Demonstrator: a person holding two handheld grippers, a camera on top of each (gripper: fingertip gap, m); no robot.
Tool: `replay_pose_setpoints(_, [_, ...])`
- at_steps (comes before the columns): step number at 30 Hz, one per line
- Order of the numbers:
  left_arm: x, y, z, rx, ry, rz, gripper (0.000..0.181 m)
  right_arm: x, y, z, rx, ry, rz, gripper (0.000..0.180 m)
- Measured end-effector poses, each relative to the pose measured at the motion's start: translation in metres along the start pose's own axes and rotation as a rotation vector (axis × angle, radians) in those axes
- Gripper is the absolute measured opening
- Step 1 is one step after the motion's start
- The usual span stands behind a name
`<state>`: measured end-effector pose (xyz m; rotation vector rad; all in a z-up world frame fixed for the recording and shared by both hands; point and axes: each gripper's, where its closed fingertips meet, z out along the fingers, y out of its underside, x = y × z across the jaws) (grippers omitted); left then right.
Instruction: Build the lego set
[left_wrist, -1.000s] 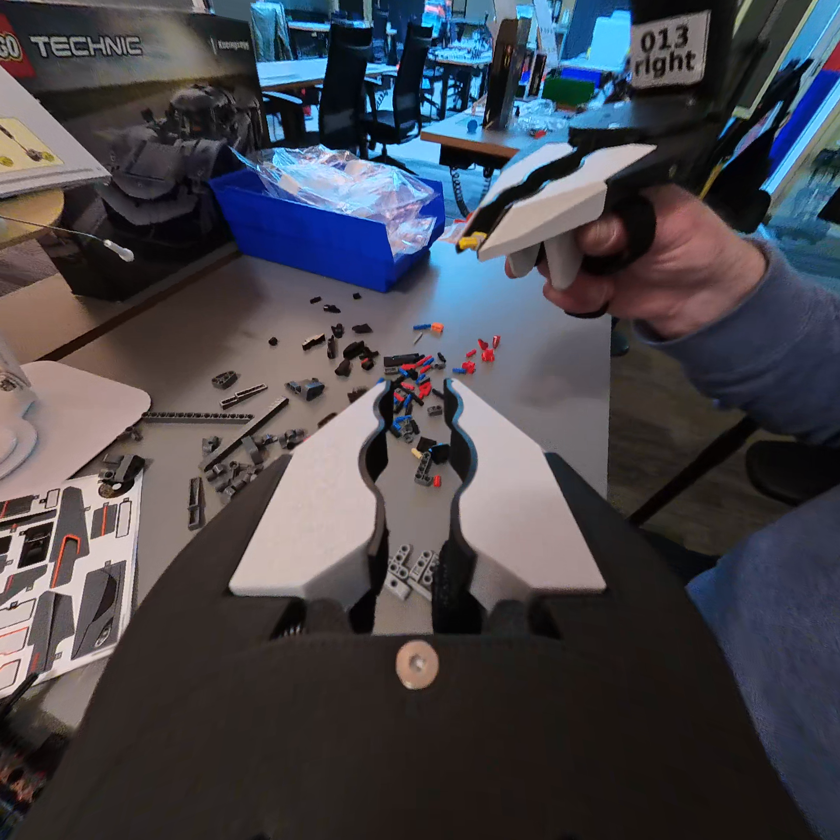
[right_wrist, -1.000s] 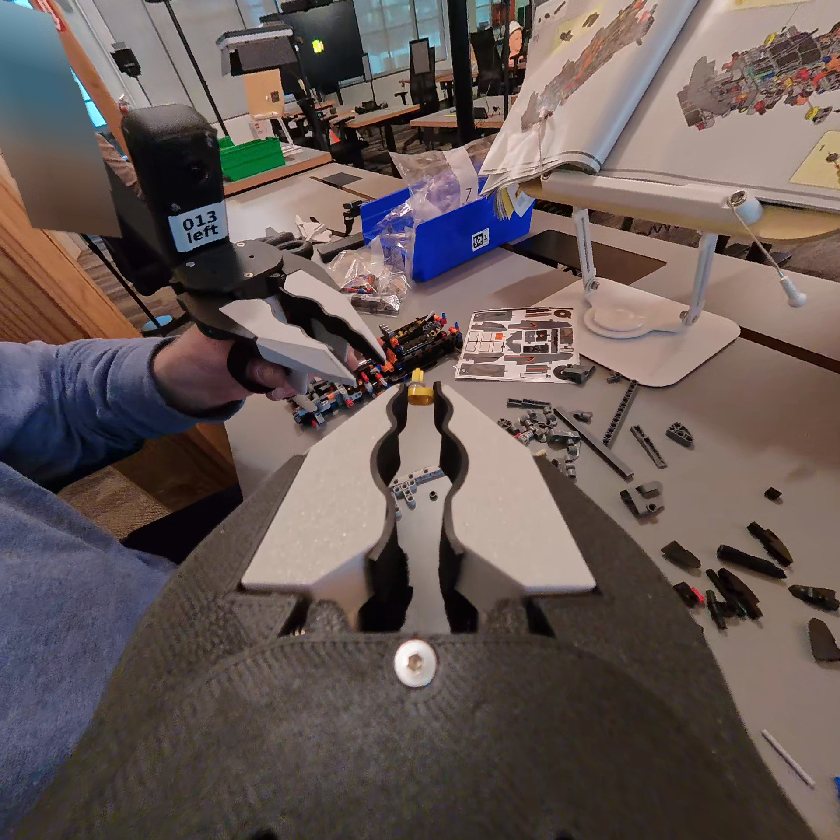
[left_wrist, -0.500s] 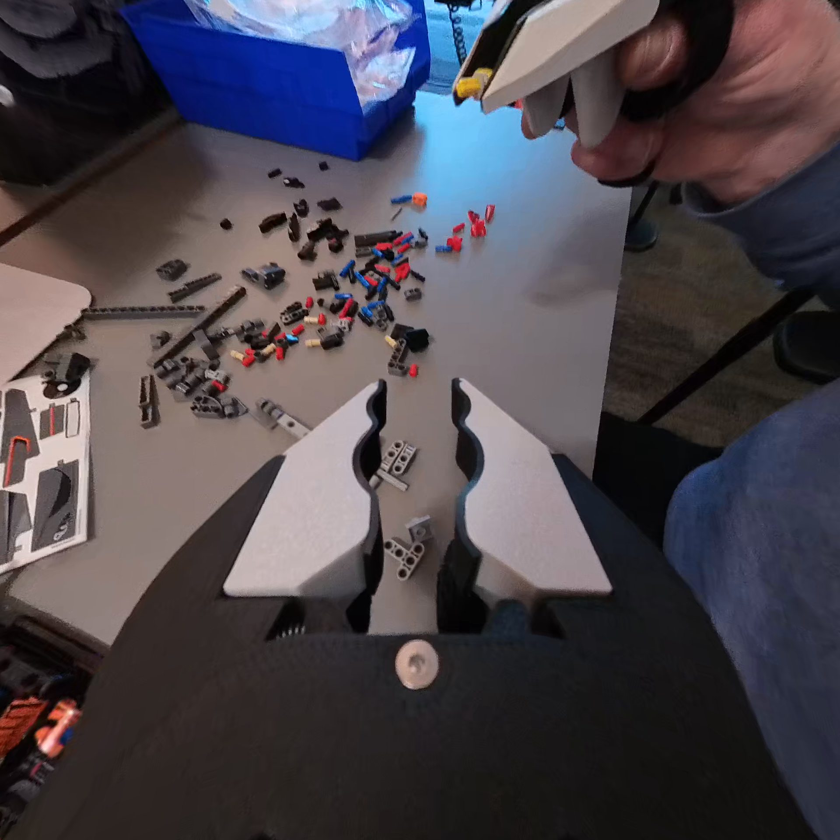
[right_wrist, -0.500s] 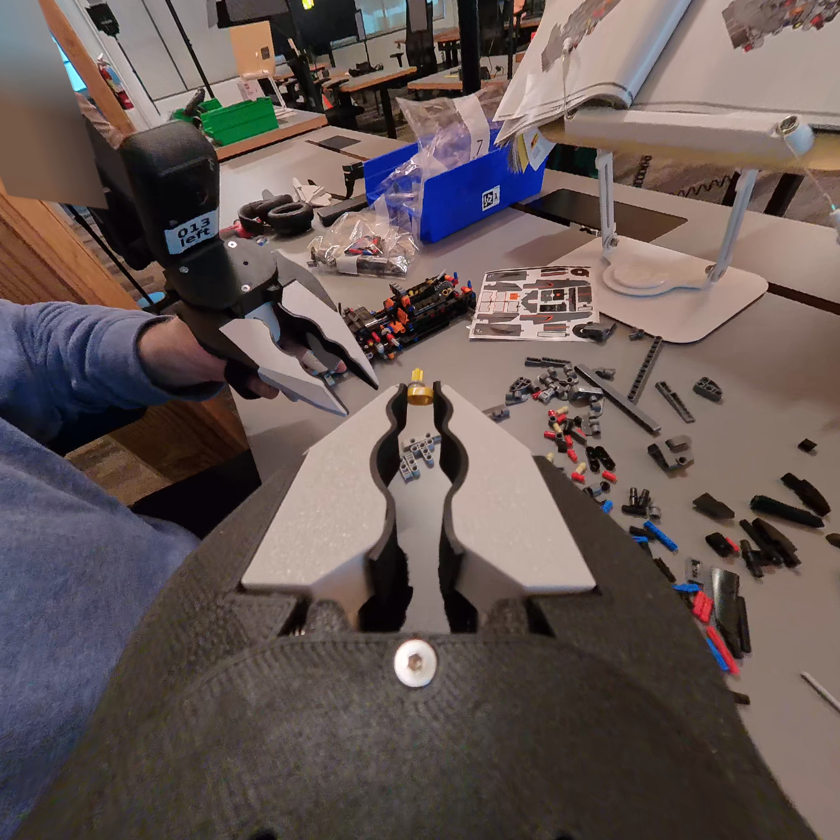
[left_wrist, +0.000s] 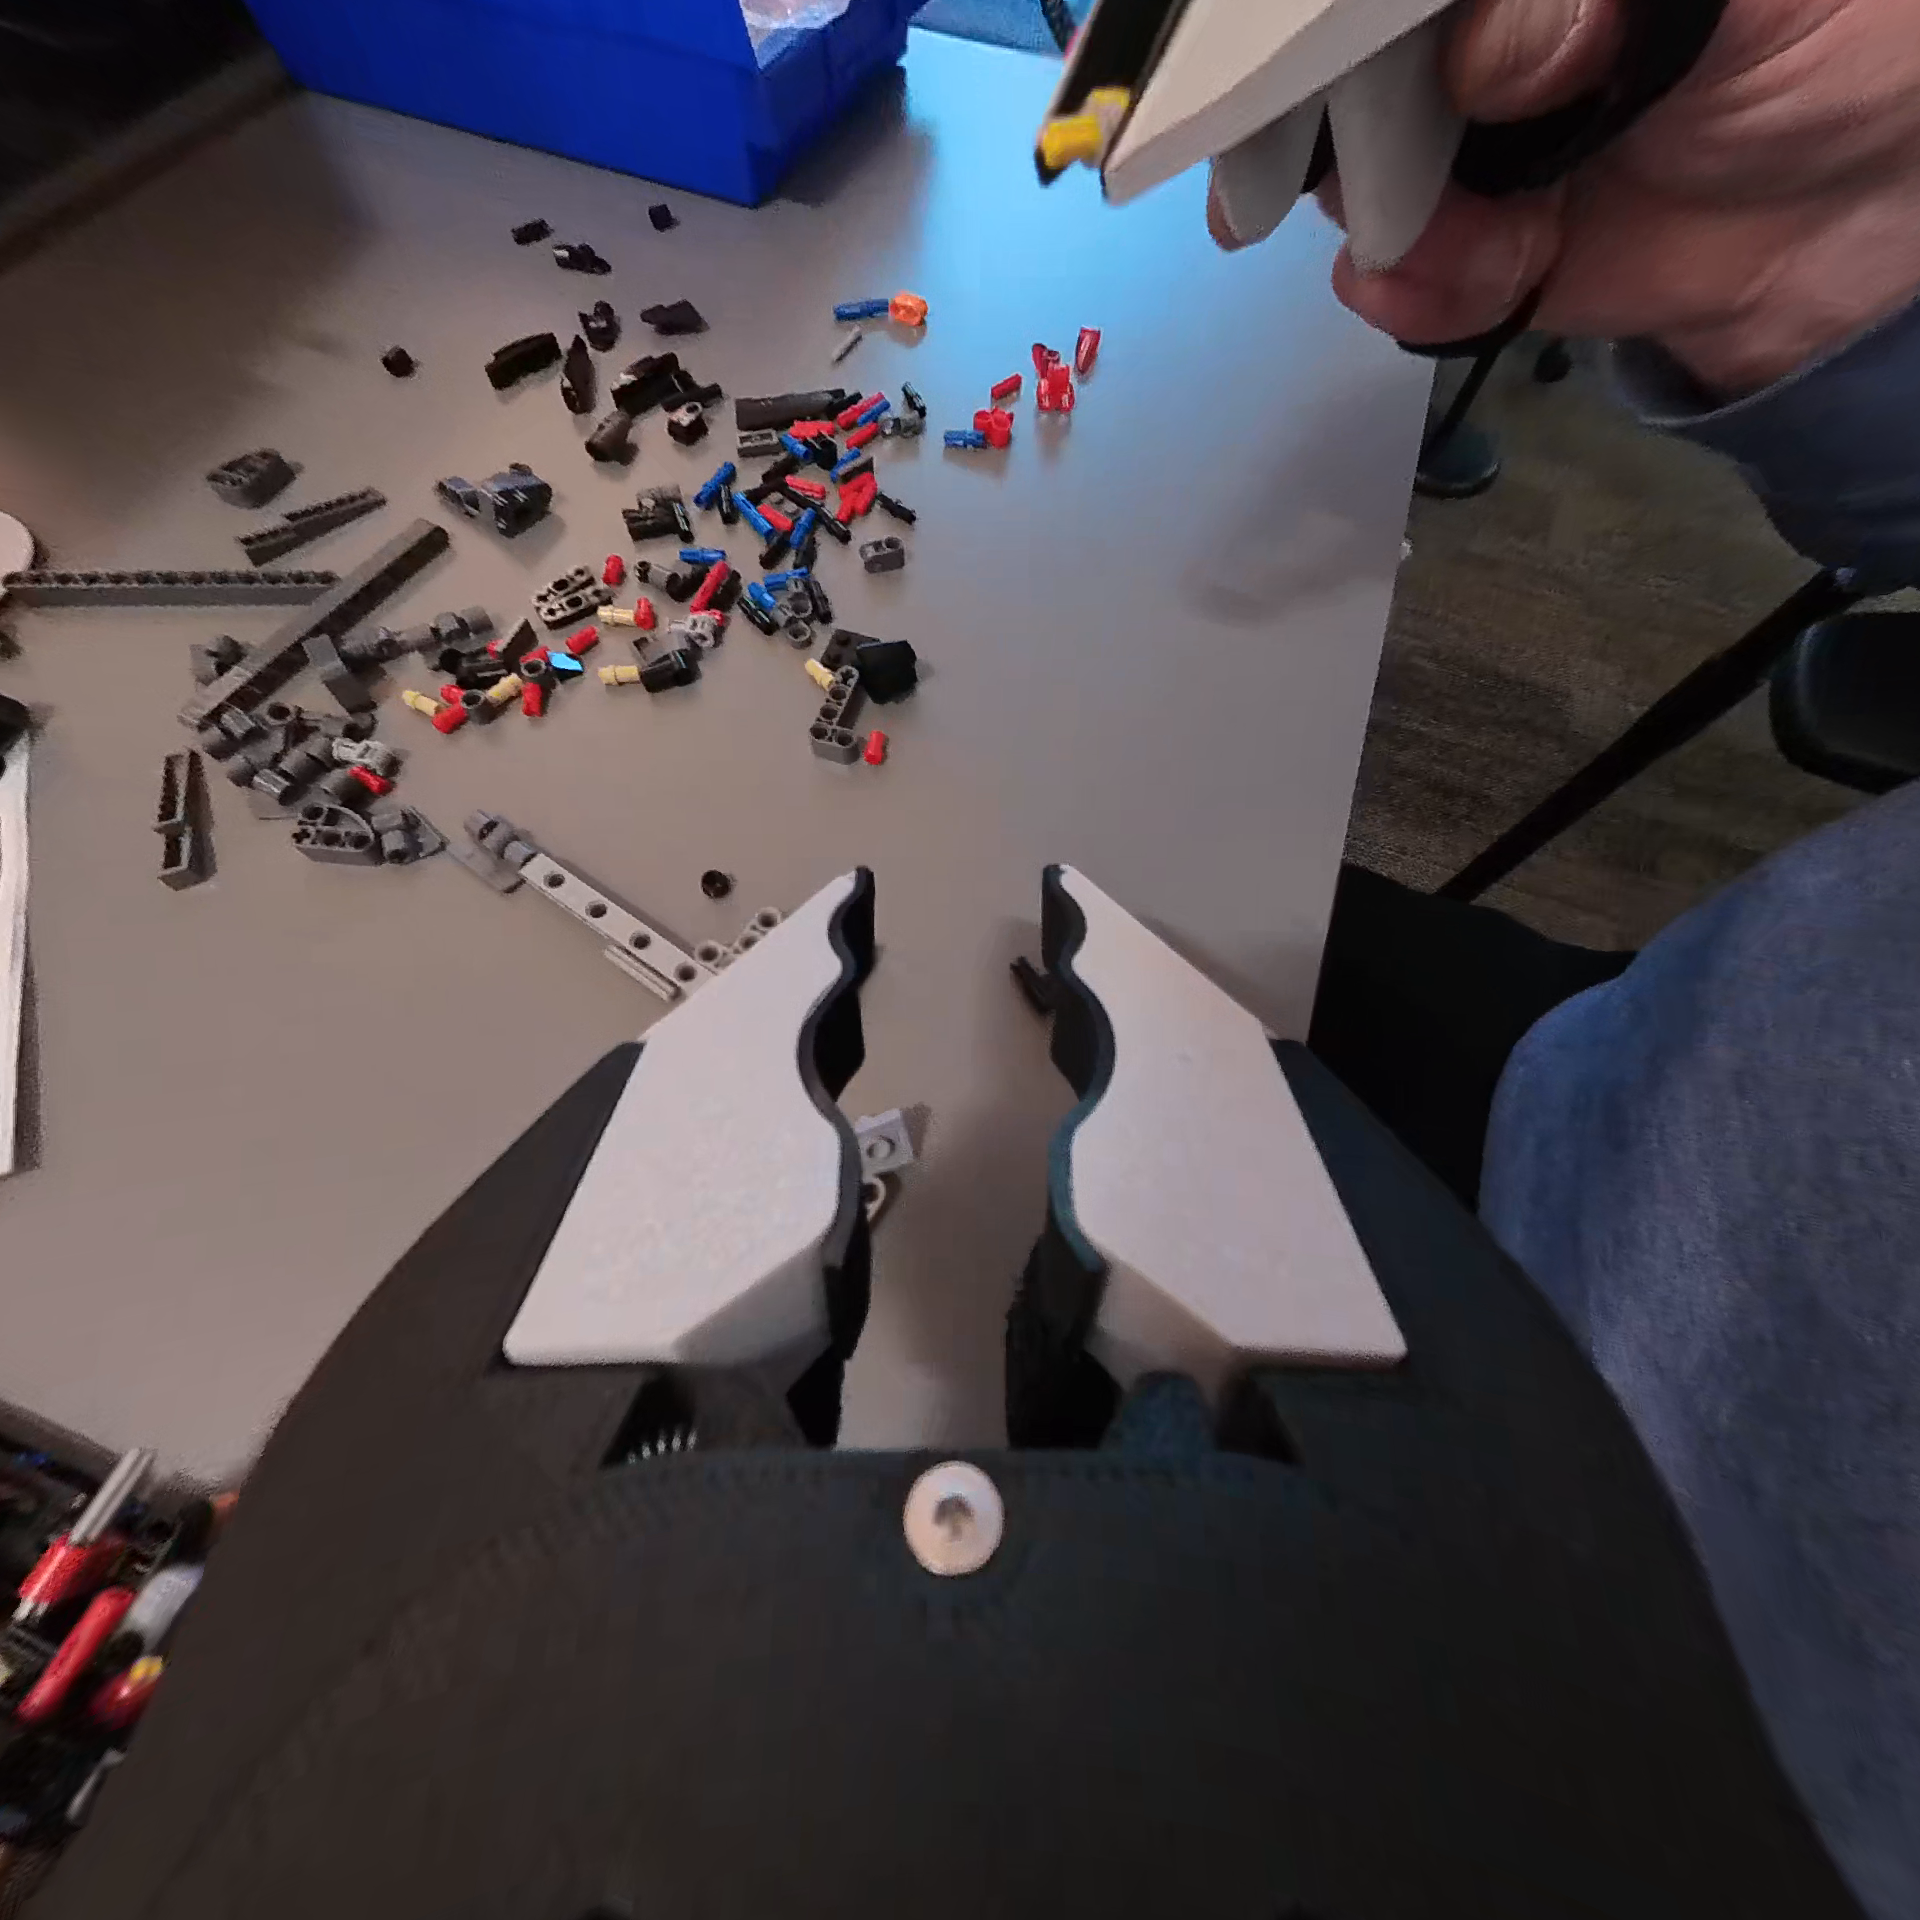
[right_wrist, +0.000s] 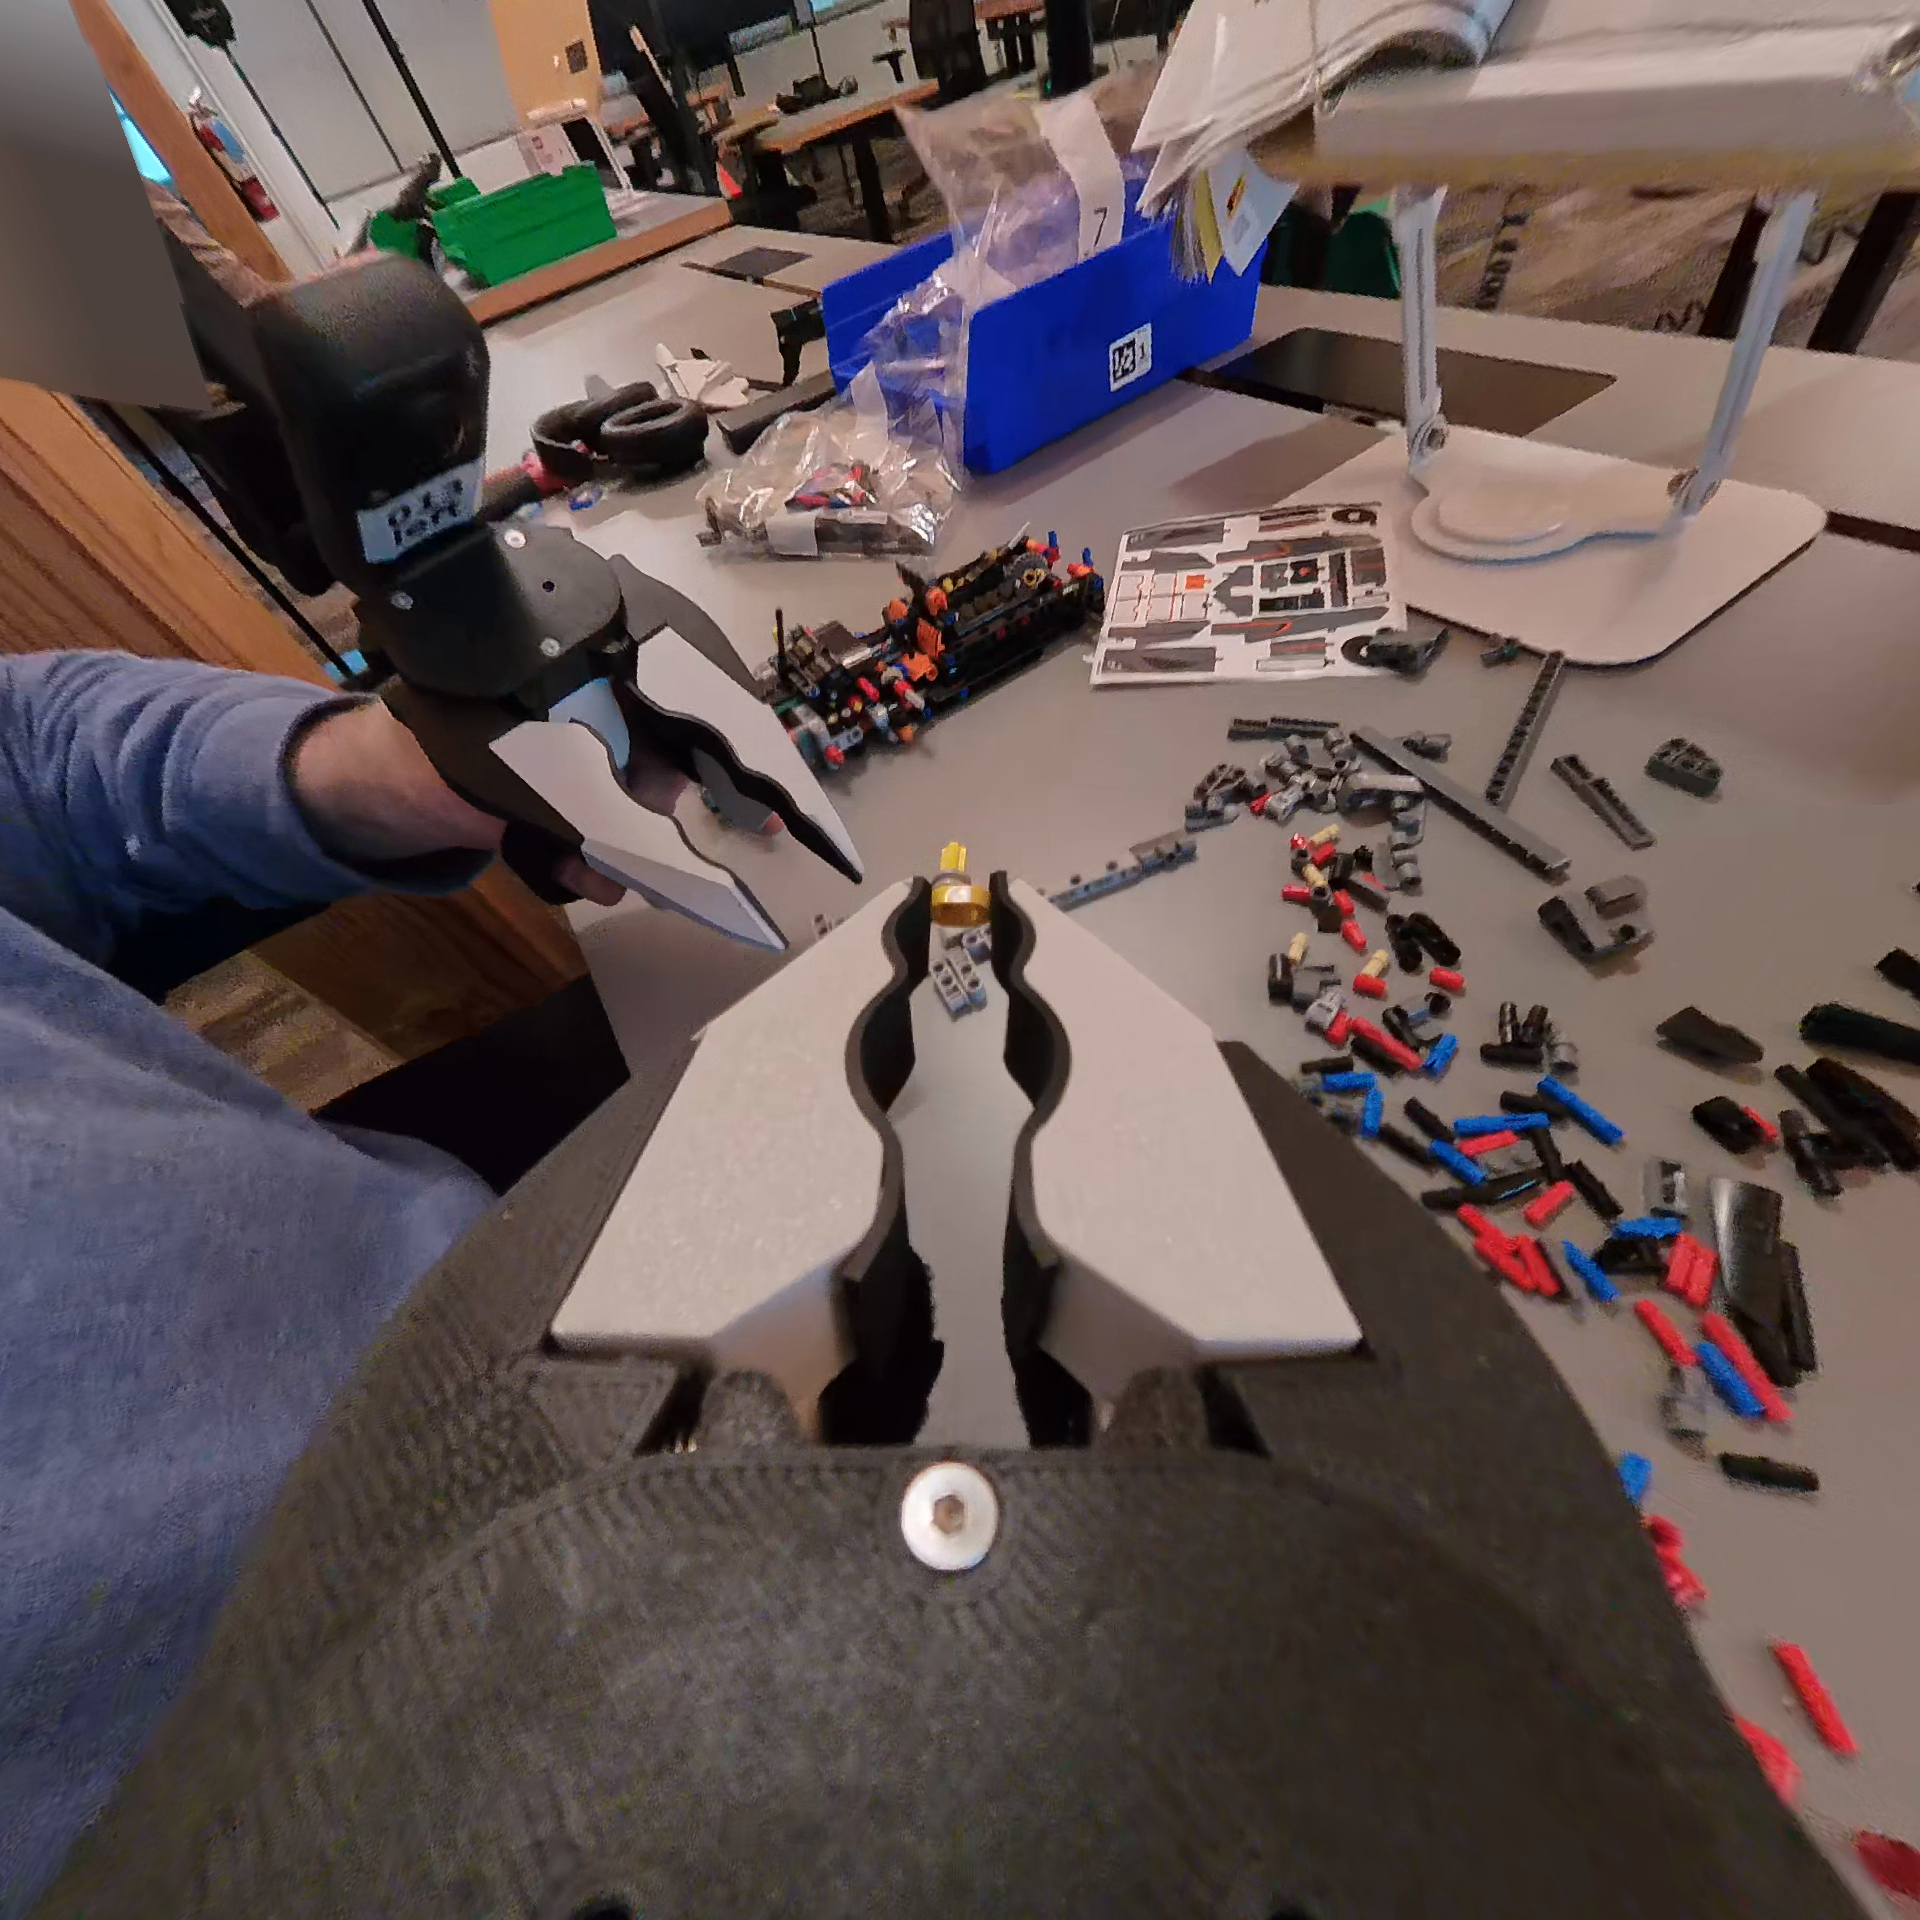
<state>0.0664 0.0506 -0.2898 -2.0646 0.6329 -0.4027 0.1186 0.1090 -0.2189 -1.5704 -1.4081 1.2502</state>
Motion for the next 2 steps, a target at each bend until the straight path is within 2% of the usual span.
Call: replay_pose_setpoints(2, [0.0042, 0.0053, 0.0013, -0.014, 0.002, 0.002, 0.031, -0.0044, 0.014, 0.003, -0.024, -0.009, 0.006, 0.008])
